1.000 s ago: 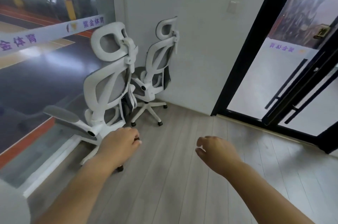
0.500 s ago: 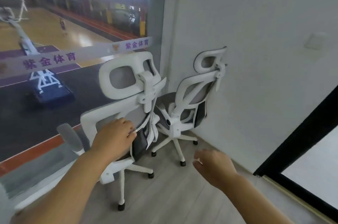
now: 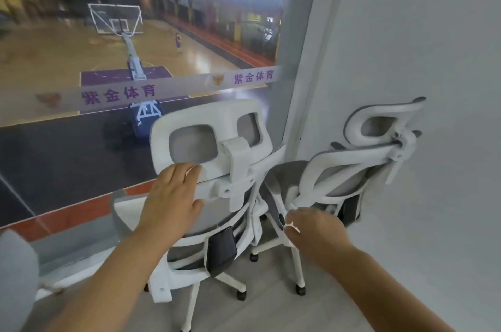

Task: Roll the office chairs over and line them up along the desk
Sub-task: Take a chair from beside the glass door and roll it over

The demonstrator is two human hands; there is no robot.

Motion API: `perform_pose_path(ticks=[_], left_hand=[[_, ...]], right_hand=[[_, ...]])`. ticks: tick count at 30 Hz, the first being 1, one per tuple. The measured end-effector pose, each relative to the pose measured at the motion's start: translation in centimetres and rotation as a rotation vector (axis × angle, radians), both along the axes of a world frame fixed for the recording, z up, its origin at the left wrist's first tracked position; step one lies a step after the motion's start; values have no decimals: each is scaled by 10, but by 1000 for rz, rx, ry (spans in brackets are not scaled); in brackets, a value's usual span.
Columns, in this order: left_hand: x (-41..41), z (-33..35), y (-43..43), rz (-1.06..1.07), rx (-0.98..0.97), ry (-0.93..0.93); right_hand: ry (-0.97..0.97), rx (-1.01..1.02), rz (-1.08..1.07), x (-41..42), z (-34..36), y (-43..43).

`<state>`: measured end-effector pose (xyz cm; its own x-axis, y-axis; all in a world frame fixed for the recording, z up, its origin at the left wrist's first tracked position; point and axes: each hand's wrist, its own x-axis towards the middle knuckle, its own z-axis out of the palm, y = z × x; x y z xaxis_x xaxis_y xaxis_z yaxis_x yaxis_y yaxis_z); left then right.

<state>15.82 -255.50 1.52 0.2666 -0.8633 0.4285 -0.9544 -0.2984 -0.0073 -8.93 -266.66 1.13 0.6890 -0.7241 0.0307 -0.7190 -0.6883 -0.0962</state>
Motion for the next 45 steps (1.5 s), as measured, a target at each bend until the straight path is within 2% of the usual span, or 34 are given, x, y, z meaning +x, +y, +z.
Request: perform_pose_path(ticks=[5, 8, 11, 15, 22, 27, 34, 39, 42, 45], left_hand=[[14, -13, -27, 66, -3, 42], [14, -18, -40, 107, -33, 71], [13, -21, -49, 143, -64, 102], [6, -25, -50, 211, -84, 110], [-21, -22, -39, 350, -107, 136], [-51, -19, -21, 498, -72, 152], [-125, -18, -13, 626, -104, 179], [-200, -23, -8, 665, -168, 99], [-234, -32, 4, 614, -204, 28], [-268, -50, 31, 562, -348, -29]], right_hand=[[-37, -78, 101, 28, 15, -53], [-137, -121, 191, 50, 24, -79], [-155, -68, 286, 72, 28, -95], [-178, -101, 389, 91, 27, -102], [-193, -49, 535, 96, 17, -119], [-307, -84, 700, 83, -3, -115], [-436, -124, 778, 48, -19, -98], [-604, -23, 798, 9, -23, -88], [-730, 58, 872, -15, -24, -84], [-861, 119, 936, -44, -19, -73]])
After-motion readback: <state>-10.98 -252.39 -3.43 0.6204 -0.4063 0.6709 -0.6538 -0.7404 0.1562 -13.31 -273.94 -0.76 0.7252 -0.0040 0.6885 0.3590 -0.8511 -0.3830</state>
